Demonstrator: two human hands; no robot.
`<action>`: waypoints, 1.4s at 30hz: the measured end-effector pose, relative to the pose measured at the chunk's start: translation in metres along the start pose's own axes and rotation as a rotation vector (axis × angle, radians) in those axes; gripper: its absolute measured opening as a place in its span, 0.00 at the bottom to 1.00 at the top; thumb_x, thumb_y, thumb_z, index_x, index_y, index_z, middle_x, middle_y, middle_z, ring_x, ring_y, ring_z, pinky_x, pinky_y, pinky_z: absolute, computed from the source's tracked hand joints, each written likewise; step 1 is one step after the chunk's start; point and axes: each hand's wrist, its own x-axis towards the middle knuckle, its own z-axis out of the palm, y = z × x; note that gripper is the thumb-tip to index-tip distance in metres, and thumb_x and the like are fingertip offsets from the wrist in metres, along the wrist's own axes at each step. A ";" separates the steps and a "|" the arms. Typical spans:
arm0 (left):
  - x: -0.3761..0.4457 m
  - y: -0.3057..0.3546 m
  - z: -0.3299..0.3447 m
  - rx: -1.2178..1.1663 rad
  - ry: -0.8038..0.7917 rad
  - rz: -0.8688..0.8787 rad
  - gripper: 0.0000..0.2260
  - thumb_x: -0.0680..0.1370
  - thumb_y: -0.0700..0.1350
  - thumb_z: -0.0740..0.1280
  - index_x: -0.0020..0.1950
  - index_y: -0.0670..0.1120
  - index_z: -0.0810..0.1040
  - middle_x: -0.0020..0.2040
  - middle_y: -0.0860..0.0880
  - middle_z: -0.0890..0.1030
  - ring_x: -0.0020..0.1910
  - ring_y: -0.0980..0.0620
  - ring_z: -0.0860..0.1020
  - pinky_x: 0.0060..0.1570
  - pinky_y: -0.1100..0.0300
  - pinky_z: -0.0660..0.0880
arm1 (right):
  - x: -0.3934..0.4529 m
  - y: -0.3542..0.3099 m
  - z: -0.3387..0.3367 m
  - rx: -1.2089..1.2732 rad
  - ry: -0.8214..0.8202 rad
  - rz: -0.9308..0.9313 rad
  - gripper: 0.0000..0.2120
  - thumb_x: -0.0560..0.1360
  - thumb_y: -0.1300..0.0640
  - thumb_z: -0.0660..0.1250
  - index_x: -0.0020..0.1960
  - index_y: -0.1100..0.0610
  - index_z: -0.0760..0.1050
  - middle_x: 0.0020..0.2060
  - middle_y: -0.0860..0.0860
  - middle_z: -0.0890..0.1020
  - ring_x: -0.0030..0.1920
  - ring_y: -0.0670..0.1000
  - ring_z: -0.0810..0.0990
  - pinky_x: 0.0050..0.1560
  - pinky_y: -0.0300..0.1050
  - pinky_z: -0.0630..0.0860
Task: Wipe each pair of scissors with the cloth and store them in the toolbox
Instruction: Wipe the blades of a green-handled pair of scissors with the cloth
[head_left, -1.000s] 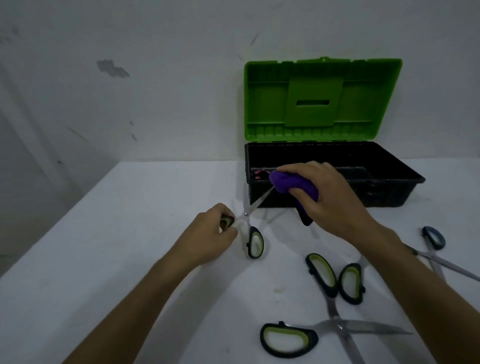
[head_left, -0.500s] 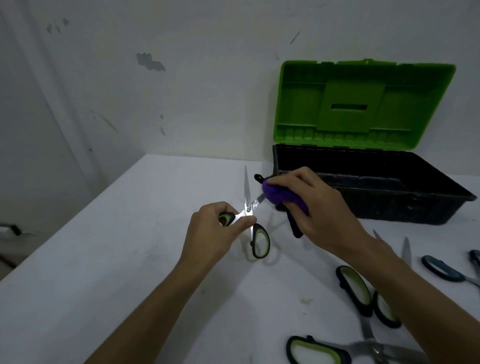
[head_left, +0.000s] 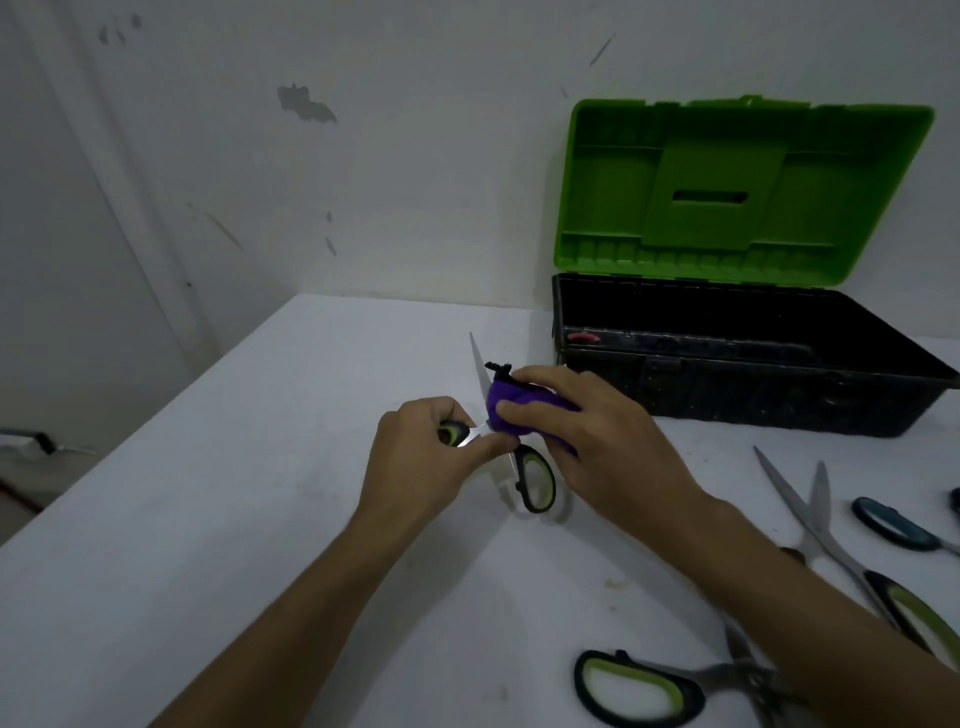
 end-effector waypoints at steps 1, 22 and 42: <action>0.000 0.001 -0.001 0.002 0.008 0.009 0.18 0.66 0.56 0.78 0.29 0.50 0.72 0.23 0.56 0.67 0.24 0.59 0.68 0.25 0.70 0.64 | 0.000 0.004 -0.001 -0.014 0.018 0.008 0.24 0.68 0.69 0.74 0.61 0.55 0.78 0.62 0.55 0.78 0.51 0.57 0.79 0.45 0.51 0.80; 0.002 0.001 -0.008 -0.002 0.043 -0.004 0.20 0.65 0.58 0.78 0.32 0.43 0.76 0.26 0.53 0.69 0.25 0.56 0.64 0.24 0.69 0.62 | 0.017 0.017 -0.035 -0.105 0.126 0.109 0.20 0.69 0.68 0.72 0.59 0.55 0.80 0.56 0.55 0.80 0.49 0.57 0.76 0.44 0.51 0.78; 0.003 -0.001 -0.011 -0.044 0.051 -0.012 0.18 0.66 0.56 0.78 0.31 0.45 0.76 0.24 0.55 0.69 0.24 0.58 0.67 0.25 0.69 0.63 | 0.013 0.011 -0.011 -0.043 -0.016 -0.025 0.22 0.69 0.67 0.73 0.60 0.53 0.79 0.61 0.53 0.78 0.53 0.57 0.77 0.45 0.53 0.80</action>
